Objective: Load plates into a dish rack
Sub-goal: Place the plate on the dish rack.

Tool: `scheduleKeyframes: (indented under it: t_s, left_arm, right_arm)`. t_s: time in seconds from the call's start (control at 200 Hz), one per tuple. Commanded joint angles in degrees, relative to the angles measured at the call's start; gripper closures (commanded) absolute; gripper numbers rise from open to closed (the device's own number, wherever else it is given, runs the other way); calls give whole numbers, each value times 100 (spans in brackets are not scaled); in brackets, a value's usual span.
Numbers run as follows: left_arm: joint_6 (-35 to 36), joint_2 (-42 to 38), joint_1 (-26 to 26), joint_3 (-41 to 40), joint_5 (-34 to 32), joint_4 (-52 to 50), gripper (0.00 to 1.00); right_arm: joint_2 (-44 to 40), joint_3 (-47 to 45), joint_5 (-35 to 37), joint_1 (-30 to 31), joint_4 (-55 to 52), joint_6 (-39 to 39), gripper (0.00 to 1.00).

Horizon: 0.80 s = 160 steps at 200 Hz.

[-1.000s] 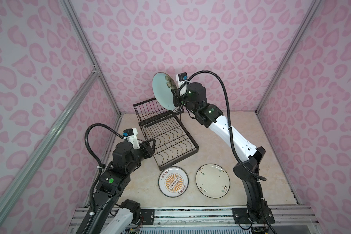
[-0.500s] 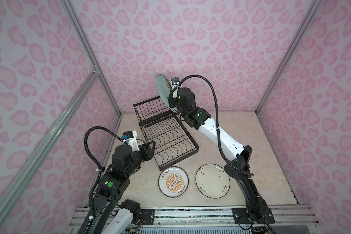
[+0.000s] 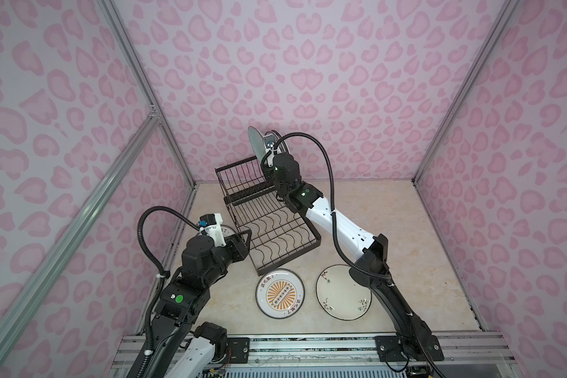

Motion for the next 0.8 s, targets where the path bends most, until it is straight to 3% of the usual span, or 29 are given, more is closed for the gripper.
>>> scheduleKeyframes:
  t_s: [0.0,0.795]
  left_arm:
    - [-22,-54,9,-88,56,47,50]
    - [74,45,9,-208,66,153,50]
  right_arm:
    - [92,118,253,2,953,-148,100]
    - [389,145,477,-44,1157,-520,100]
